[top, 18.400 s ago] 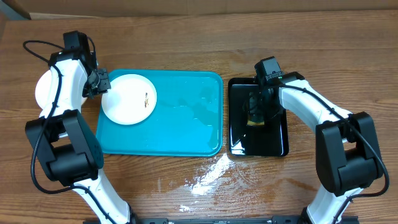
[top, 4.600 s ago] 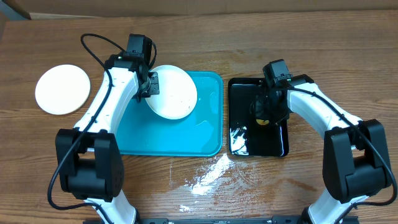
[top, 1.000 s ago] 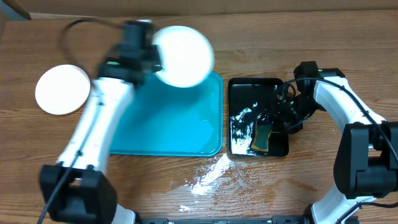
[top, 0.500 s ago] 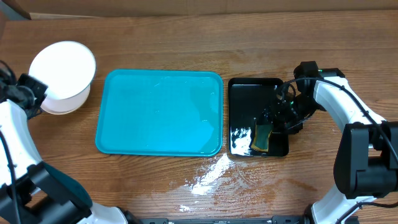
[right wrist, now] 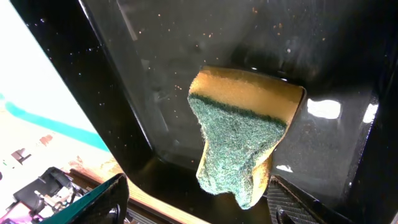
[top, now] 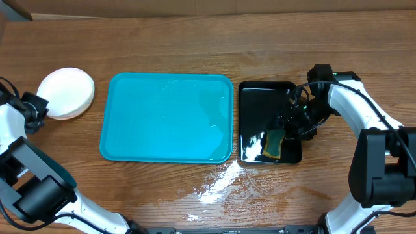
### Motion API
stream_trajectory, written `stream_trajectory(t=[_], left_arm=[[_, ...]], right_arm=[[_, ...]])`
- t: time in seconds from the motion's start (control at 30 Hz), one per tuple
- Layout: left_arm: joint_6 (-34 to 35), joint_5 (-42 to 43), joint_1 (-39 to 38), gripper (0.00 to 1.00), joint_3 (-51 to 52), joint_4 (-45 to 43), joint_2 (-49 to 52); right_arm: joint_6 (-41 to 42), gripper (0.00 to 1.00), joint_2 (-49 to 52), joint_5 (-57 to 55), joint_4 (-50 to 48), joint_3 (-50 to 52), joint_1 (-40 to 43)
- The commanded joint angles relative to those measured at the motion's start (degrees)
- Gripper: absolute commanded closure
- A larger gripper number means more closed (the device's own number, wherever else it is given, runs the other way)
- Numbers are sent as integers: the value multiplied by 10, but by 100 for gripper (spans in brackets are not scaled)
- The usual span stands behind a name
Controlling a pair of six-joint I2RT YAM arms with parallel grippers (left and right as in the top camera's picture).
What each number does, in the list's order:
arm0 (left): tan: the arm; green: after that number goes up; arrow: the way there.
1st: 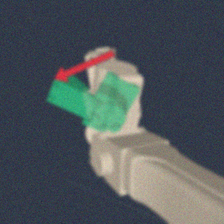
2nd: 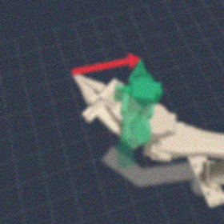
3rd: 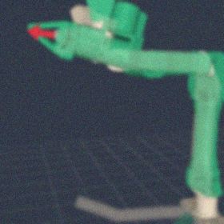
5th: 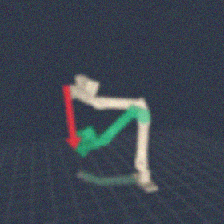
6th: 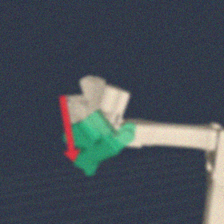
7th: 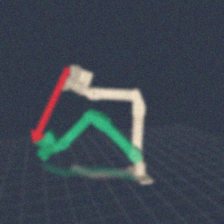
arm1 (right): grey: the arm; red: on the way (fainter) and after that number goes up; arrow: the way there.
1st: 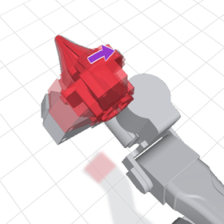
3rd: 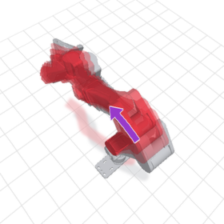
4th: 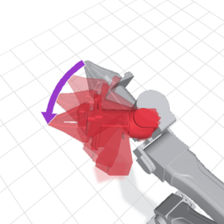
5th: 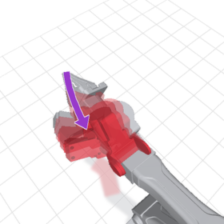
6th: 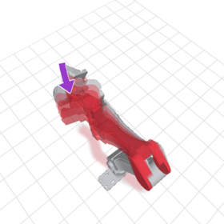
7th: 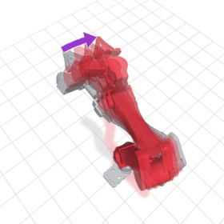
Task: Clean dirty plates on tray and stack at the side
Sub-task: 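Carry the white plate left and set it on the plate stack, then release the plate and raise the left gripper above the teal tray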
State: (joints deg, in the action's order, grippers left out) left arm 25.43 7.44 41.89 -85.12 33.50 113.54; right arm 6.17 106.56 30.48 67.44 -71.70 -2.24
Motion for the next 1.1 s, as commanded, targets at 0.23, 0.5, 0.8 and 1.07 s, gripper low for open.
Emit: stream_trajectory(t=[0.23, 0.5, 0.8, 1.07], left_arm=[[-132, 307, -3, 24, -9, -21, 1], [-175, 515, -144, 10, -9, 49, 1], [-160, 457, -333, 0, -9, 53, 1], [-160, 429, -364, 0, -9, 55, 1]], right_arm=[[-5, 23, -12, -2, -19, -13, 1], [-4, 0, -12, -4, -24, -13, 1], [-4, 0, -12, -4, -29, -13, 1], [-4, 0, -12, -4, -29, -13, 1]])
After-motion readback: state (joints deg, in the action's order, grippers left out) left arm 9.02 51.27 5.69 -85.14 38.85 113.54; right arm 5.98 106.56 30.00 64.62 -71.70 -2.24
